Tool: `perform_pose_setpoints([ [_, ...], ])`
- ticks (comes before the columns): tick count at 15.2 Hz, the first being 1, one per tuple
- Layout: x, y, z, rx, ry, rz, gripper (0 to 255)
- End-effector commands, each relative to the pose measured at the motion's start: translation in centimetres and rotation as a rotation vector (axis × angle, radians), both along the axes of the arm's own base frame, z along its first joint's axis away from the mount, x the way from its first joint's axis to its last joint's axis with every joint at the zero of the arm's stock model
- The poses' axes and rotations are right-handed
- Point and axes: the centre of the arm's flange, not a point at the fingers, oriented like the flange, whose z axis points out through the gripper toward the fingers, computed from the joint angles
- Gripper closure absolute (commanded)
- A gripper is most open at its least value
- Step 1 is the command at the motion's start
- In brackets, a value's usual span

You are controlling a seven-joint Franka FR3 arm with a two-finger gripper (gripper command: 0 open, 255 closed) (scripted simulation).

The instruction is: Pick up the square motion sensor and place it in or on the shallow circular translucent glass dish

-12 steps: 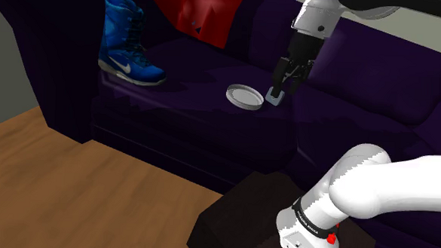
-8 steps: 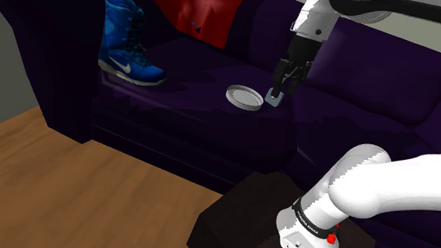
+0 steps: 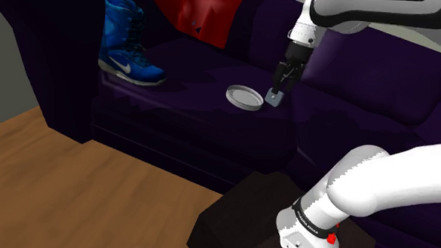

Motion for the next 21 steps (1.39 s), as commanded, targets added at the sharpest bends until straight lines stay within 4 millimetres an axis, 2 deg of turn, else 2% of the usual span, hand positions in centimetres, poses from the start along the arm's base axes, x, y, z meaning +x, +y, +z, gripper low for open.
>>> perform_pose_setpoints([
  [1,0.8,-2.2,-1.1,-0.001,-0.003,0.008,0],
  [21,11.5,-24.4,-9.8,-0.005,-0.03,0.068,0],
])
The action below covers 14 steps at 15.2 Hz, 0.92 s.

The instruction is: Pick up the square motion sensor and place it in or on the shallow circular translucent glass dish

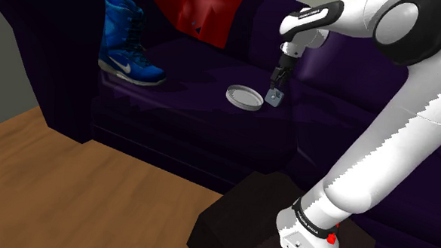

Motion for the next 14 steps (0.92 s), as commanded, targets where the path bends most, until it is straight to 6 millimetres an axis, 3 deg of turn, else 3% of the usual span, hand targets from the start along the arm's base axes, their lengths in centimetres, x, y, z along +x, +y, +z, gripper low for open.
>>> perform_pose_setpoints([
  [1,0.8,-2.3,-0.9,-0.001,-0.003,0.008,0],
  [3,1.6,-3.7,-1.4,-0.001,-0.005,0.012,0],
  [10,1.3,-3.4,-5.4,-0.001,-0.005,0.012,0],
  [14,1.3,-3.4,-5.4,-0.001,-0.005,0.012,0],
])
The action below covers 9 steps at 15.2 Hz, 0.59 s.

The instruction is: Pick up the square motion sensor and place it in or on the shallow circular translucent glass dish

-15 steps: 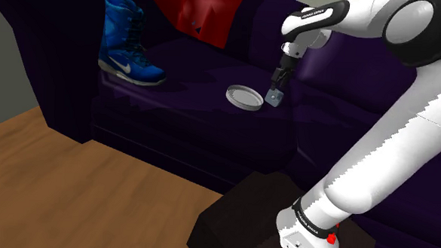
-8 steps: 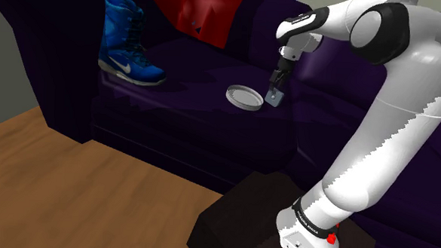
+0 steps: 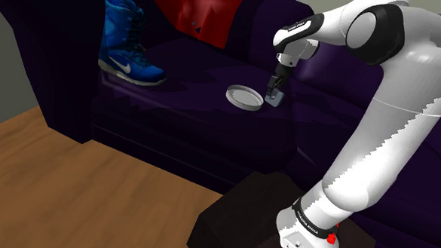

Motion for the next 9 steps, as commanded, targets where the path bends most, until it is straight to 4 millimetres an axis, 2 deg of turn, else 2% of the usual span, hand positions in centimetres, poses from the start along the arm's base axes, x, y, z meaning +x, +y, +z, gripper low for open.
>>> perform_pose_setpoints([
  [1,-0.01,0.0,-0.02,0.0,0.0,0.0,0],
  [4,-0.01,0.0,-0.02,0.0,0.0,0.0,0],
  [5,-0.01,0.0,-0.02,0.0,0.0,0.0,255],
  [9,-0.01,0.0,-0.02,0.0,0.0,0.0,255],
])
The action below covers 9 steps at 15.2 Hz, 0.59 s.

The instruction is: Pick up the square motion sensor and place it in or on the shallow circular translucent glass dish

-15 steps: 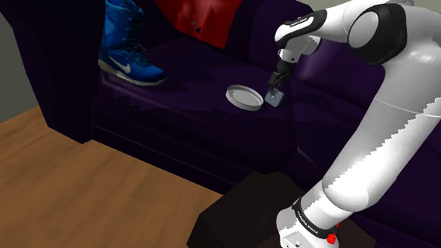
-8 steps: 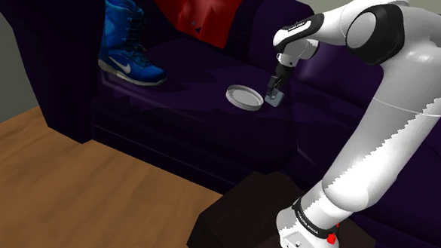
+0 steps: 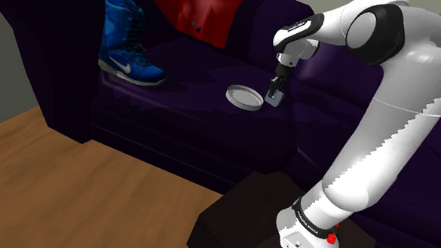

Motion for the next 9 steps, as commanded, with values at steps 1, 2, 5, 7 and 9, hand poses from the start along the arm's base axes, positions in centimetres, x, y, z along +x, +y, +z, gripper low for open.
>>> perform_pose_setpoints([
  [1,0.0,0.0,0.0,0.0,0.001,0.0,255],
  [2,0.0,0.0,0.0,0.0,0.001,0.0,255],
  [5,0.0,0.0,0.0,0.0,0.001,0.0,255],
  [7,0.0,0.0,1.0,0.0,0.001,0.0,255],
  [9,0.0,0.0,2.1,0.0,0.001,0.0,255],
])
